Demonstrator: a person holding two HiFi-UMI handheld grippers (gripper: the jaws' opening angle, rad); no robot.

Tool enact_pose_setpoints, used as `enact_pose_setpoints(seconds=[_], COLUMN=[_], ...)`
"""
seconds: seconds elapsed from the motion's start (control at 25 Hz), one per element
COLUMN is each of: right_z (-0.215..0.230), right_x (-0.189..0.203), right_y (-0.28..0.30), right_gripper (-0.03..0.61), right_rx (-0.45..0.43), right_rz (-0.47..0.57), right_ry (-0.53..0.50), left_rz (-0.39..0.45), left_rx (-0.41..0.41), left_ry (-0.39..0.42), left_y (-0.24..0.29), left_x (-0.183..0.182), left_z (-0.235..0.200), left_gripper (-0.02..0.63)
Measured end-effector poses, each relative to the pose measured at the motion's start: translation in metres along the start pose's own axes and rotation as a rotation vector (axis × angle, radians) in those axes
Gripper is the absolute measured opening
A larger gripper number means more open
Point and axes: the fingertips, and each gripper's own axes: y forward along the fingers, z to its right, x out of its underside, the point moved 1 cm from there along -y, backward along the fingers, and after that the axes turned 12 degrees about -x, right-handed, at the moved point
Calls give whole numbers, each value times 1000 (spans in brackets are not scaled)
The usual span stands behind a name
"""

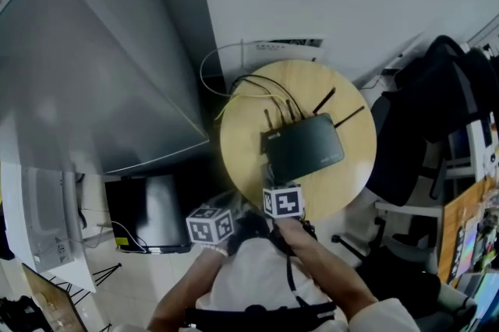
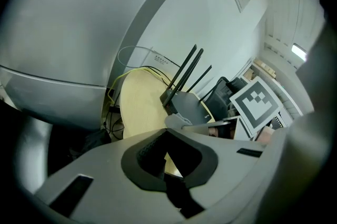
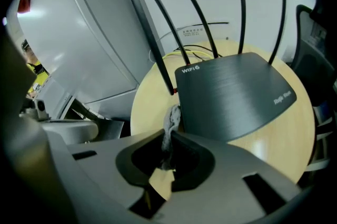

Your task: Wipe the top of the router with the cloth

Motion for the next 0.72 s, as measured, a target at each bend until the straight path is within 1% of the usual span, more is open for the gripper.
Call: enact_pose_setpoints(seconds=[0.12, 0.28, 0.36, 0.44, 0.52, 0.6, 0.64, 0.72], right_z=[5, 16, 21, 22, 17, 6, 3, 2], right_x=[18, 39, 45, 44, 36, 28, 25, 21], right_y=[-7, -15, -20, -24, -30, -41, -49, -68], right_gripper=[38, 38, 38, 38, 38, 37, 37, 37], right_rx=[20, 34, 41, 33, -7, -75, -109, -161], right_rz=[-17, -21, -21, -2, 27, 61, 84, 144], right_ry=[1, 31, 41, 38, 23, 9, 4, 2], left_rz=[-23, -47, -45, -43, -35, -22, -13, 24], left_rx=[14, 31, 40, 44, 44, 50, 65, 122], left_ry=[22, 61, 76, 86, 93, 96, 101, 125], left_y=[4, 8, 9, 10, 10, 5, 2, -7], left_x=[5, 8, 7, 7, 6, 4, 1, -5], left_z=[3, 9, 15, 19, 24, 30, 36, 54], left_gripper=[-2, -2, -2, -2, -2, -2, -2, -2])
